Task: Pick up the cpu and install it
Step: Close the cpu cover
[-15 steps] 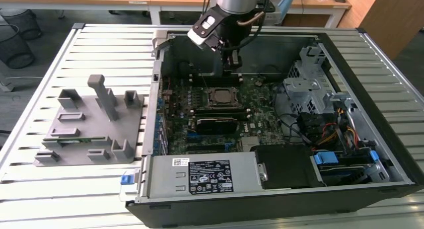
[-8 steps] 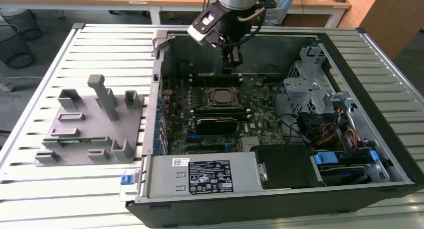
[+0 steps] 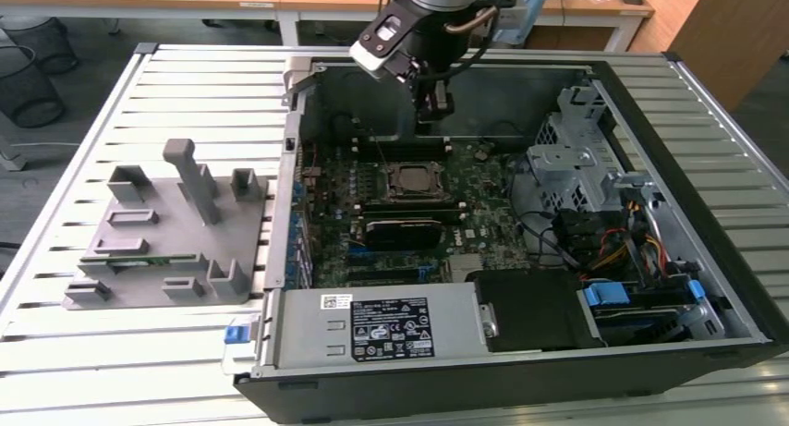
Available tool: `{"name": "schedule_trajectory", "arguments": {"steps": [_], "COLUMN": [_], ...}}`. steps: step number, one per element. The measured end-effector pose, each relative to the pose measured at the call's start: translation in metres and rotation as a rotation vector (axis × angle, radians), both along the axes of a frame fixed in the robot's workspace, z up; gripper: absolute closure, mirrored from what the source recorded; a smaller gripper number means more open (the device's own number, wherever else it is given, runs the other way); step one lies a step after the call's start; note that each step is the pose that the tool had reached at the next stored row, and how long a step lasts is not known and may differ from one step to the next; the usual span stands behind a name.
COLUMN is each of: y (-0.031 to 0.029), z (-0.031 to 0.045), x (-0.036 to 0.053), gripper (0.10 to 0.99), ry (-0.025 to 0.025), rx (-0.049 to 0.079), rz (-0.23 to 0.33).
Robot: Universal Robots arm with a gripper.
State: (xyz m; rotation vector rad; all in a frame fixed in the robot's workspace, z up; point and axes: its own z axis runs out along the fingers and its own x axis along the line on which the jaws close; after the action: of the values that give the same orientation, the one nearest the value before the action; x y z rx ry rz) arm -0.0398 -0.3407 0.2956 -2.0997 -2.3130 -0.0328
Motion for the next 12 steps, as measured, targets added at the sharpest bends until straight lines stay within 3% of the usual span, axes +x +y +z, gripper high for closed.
{"name": "schedule_trajectory", "arguments": {"steps": [12], "y": [0.0], "z": [-0.0001], "x": [0.0], "gripper": [0.98], "ry": [0.0001], "rx": [0.0], "rz": [0.218]}}
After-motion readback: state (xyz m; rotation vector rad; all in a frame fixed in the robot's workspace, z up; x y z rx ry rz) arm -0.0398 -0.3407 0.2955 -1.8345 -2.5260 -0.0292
